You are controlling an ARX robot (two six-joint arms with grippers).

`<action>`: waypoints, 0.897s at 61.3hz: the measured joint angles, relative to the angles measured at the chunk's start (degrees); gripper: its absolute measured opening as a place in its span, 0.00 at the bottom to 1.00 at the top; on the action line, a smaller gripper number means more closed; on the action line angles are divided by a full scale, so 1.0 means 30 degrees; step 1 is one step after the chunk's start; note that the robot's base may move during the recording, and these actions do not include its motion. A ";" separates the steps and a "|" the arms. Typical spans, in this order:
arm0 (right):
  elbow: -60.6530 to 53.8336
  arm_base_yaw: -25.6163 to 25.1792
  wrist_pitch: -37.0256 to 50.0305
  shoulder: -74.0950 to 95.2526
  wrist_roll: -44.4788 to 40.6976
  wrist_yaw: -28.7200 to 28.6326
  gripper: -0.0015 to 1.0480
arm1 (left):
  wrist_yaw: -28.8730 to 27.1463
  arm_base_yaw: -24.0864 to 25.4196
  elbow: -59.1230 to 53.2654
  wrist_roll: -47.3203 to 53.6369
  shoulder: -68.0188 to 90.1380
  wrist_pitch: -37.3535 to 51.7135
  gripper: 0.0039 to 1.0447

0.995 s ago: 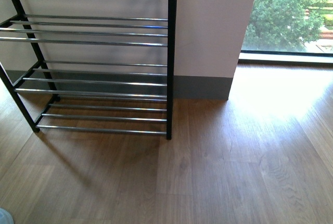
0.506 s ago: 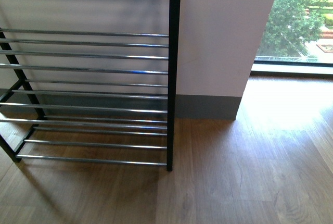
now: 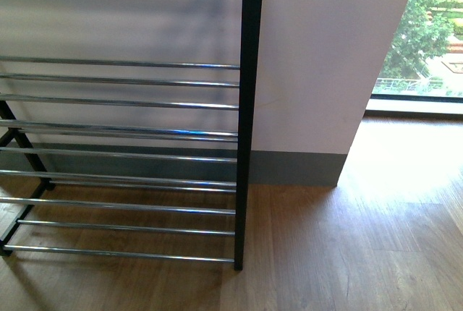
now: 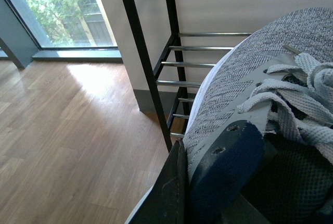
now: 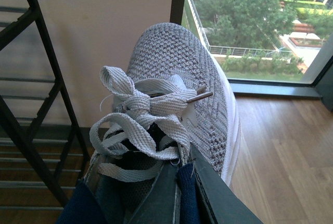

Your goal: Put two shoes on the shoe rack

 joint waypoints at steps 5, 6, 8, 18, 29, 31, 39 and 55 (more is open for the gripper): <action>0.0000 0.0000 -0.0007 0.0000 0.0000 -0.0015 0.01 | -0.0029 0.0000 0.0000 0.0000 0.0000 0.0000 0.01; 0.0000 0.0007 0.0000 -0.0007 0.0000 -0.0015 0.01 | -0.0036 0.0000 0.0000 0.0000 0.0000 0.0000 0.01; 0.0007 0.0007 0.0000 -0.0015 0.0000 -0.0029 0.01 | -0.0029 0.0000 0.0000 0.0000 0.0000 0.0000 0.01; 0.0000 -0.0015 -0.0007 -0.0022 -0.0007 0.0066 0.01 | 0.0189 -0.0022 0.0000 -0.0007 -0.0007 0.0000 0.01; 0.0000 0.0000 -0.0007 -0.0015 0.0000 0.0022 0.01 | -0.0080 0.0000 0.0000 0.0000 0.0015 0.0000 0.01; 0.0000 0.0000 0.0000 0.0000 0.0000 -0.0080 0.01 | -0.0095 0.0000 0.0000 0.0000 0.0015 0.0000 0.01; 0.0000 0.0022 -0.0007 0.0015 0.0000 -0.0444 0.01 | -0.0204 0.0000 0.0000 0.0000 0.0022 0.0000 0.01; 0.0007 0.0007 0.0000 -0.0022 -0.0007 0.0022 0.01 | 0.0073 0.0000 0.0000 0.0000 0.0015 0.0000 0.01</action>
